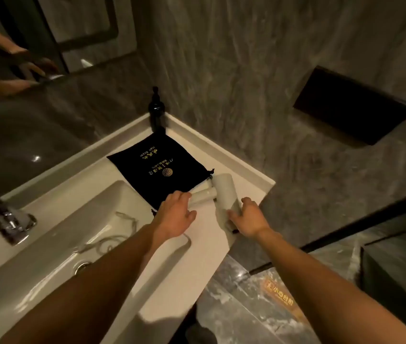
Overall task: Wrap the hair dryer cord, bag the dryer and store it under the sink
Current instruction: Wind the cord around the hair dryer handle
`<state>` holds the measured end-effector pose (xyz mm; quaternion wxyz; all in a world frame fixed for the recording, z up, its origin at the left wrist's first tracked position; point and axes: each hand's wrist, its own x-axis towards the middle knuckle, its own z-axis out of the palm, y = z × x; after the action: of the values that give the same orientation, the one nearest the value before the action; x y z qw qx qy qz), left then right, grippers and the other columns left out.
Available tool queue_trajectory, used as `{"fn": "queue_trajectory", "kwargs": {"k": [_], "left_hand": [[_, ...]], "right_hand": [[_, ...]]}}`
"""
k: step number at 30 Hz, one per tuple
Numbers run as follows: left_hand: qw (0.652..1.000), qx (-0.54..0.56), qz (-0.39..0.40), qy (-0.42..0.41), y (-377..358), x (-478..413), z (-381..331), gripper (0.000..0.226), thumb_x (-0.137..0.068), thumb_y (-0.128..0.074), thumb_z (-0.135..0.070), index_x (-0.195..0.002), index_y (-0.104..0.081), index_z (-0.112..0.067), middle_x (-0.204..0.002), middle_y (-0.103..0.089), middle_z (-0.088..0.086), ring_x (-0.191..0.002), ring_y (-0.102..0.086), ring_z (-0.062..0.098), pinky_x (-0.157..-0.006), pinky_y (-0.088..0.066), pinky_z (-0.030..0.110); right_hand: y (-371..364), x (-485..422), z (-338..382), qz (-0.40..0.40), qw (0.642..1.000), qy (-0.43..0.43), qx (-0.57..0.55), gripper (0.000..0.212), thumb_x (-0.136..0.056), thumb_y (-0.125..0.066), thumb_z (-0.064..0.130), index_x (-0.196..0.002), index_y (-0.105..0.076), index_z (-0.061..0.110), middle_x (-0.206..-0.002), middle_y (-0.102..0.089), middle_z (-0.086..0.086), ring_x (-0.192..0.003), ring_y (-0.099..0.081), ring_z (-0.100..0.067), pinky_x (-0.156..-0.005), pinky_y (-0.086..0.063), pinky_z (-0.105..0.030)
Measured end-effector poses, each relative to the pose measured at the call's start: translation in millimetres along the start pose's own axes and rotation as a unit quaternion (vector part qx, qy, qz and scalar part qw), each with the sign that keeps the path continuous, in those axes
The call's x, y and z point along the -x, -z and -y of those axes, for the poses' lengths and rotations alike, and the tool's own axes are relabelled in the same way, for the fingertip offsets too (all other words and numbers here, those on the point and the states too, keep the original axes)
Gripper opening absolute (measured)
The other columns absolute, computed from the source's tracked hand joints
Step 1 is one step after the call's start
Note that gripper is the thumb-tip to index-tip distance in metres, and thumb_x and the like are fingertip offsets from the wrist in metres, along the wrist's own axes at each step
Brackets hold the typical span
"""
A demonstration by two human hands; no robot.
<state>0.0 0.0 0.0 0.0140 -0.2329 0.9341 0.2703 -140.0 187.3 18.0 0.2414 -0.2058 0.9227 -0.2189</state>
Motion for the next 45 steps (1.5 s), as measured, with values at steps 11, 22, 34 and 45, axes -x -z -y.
{"fn": "queue_trajectory", "kwargs": {"k": [11,22,34,45], "left_hand": [[0.995,-0.097,0.007,-0.006,-27,-45,15,0.05,-0.099,-0.047,-0.043,-0.142,-0.043,-0.017,-0.13,-0.053,0.009,-0.118,-0.043,0.03,-0.099,-0.039,0.042],[0.974,0.201,0.104,-0.003,-3,-28,9,0.046,-0.089,-0.071,-0.038,-0.127,-0.056,-0.017,-0.117,-0.052,0.005,-0.101,-0.058,0.02,-0.088,-0.047,0.027],[0.776,0.595,0.21,0.026,38,79,-109,0.025,-0.1,-0.057,-0.03,-0.11,-0.054,-0.007,-0.078,-0.059,0.011,-0.05,-0.05,0.019,-0.037,-0.033,0.021],[0.97,0.086,-0.168,-0.155,-30,199,-248,0.038,-0.095,-0.05,-0.048,-0.123,-0.045,-0.022,-0.105,-0.065,0.001,-0.09,-0.066,0.022,-0.068,-0.045,0.028]], "right_hand": [[-21,-50,6,0.021,0.996,-0.062,-0.059,0.077,-0.088,-0.068,0.061,-0.132,-0.05,0.001,-0.129,-0.06,-0.018,-0.113,-0.064,-0.037,-0.092,-0.056,-0.049],[10,-2,-8,-0.016,0.985,0.026,-0.167,0.063,-0.084,-0.068,0.054,-0.129,-0.049,0.015,-0.124,-0.056,-0.011,-0.105,-0.065,-0.028,-0.071,-0.061,-0.039],[122,93,-24,-0.006,0.961,0.175,-0.214,0.063,-0.092,-0.078,0.026,-0.145,-0.046,0.036,-0.138,-0.054,0.015,-0.124,-0.058,-0.001,-0.106,-0.053,-0.034],[128,252,-56,-0.07,0.844,0.023,-0.531,0.021,-0.094,-0.074,0.026,-0.097,-0.074,0.005,-0.071,-0.079,-0.002,-0.072,-0.075,-0.015,-0.075,-0.061,-0.041]]}}
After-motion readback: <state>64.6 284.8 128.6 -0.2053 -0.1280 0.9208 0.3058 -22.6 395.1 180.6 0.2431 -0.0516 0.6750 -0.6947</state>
